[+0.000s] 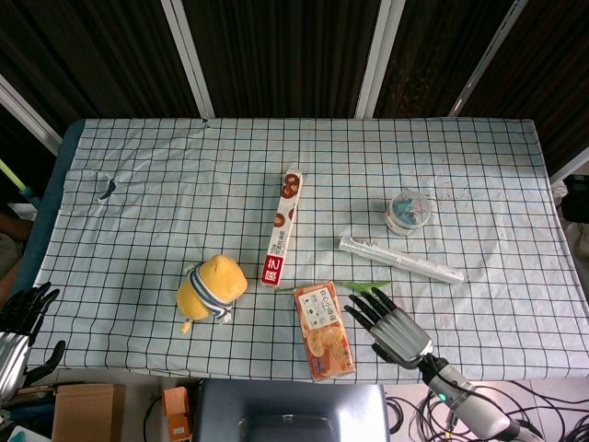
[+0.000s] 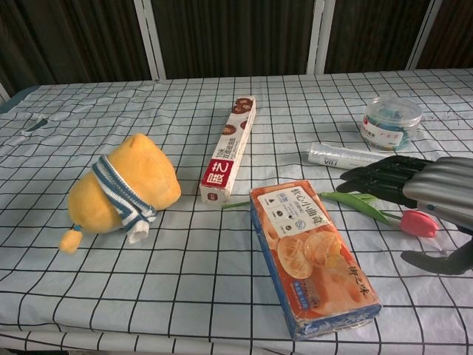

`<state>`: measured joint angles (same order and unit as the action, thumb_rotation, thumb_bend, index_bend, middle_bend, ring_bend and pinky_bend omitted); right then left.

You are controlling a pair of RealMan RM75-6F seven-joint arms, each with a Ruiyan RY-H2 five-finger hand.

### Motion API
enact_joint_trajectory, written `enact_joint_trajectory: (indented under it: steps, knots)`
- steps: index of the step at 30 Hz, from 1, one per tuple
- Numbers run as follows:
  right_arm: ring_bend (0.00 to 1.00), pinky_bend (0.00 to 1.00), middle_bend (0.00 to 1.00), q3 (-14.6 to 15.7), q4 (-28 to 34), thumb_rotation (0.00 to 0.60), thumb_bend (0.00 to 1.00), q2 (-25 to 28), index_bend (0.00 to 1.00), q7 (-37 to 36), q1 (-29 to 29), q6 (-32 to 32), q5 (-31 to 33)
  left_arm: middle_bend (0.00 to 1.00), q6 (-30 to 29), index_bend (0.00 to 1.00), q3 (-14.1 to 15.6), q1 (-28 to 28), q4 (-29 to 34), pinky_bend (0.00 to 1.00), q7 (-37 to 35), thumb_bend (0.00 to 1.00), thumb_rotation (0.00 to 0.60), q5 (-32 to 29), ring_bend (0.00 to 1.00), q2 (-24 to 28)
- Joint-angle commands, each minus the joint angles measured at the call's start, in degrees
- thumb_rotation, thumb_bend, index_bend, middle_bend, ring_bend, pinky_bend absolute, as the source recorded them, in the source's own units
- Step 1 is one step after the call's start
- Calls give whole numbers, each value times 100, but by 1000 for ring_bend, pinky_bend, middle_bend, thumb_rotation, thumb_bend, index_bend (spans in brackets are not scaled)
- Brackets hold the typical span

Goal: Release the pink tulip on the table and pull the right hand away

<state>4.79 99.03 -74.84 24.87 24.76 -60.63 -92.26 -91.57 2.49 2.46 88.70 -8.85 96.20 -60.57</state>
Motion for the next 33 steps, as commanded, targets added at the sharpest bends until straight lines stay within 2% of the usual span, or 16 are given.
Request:
enact_joint_trajectory:
  steps: [1, 9, 11, 12, 13, 15, 16, 19, 22, 24, 27, 33]
  knots:
    - [0, 13, 0, -7, -7, 600, 318, -16, 0, -13, 10, 14, 5, 0, -32, 0, 9, -25, -9, 0, 5, 424, 600, 5, 7, -6]
    - [7, 26, 11, 3, 35, 600, 317, -5, 0, 32, 55, 78, -19, 0, -65, 0, -5, -28, -8, 0, 3, 424, 600, 24, 7, -14]
    - [147, 169, 152, 2, 80, 600, 317, 21, 0, 56, 61, 56, -56, 0, -13, 0, -8, -6, -4, 0, -1, 424, 600, 3, 7, -7]
    - [285, 298, 281, 5, 116, 600, 318, 48, 0, 49, 65, 67, -48, 0, 10, 0, -10, 6, 2, 0, -6, 424, 600, -5, 7, 0]
    - [531, 527, 504, 15, 146, 600, 318, 77, 0, 60, 71, 97, -27, 0, 14, 0, -11, 8, 5, 0, -7, 424, 600, -6, 7, 5]
    - [855, 828, 789, 34, 210, 600, 317, 140, 0, 85, 100, 160, -30, 0, 0, 0, -11, 7, 4, 0, -11, 424, 600, 8, 7, 6]
    - [937, 915, 867, 33, 220, 600, 318, 153, 0, 88, 108, 168, -32, 0, -6, 0, -8, 5, 3, 0, -13, 424, 600, 14, 8, 7]
    - [1000, 997, 974, 51, 325, 600, 362, 222, 0, 114, 152, 304, 46, 0, -13, 0, -10, -4, -2, 0, -4, 424, 600, 4, 8, -1]
    - [1000, 1000, 1000, 42, 464, 600, 550, 275, 0, 260, 268, 609, 251, 0, 7, 0, 1, 0, 4, 0, 27, 424, 600, 13, 8, -10]
    - [1000, 1000, 1000, 11, 546, 600, 639, 283, 0, 388, 345, 800, 440, 0, 23, 0, 6, 5, 11, 0, 56, 424, 600, 17, 8, -16]
    - [1000, 1000, 1000, -21, 617, 600, 693, 272, 0, 514, 385, 885, 610, 0, 27, 0, 10, 4, 15, 0, 66, 424, 600, 19, 8, -14]
    - [1000, 1000, 1000, -13, 653, 600, 708, 295, 0, 583, 366, 800, 658, 0, -28, 0, 6, -25, -1, 0, 13, 424, 600, 9, 8, -2]
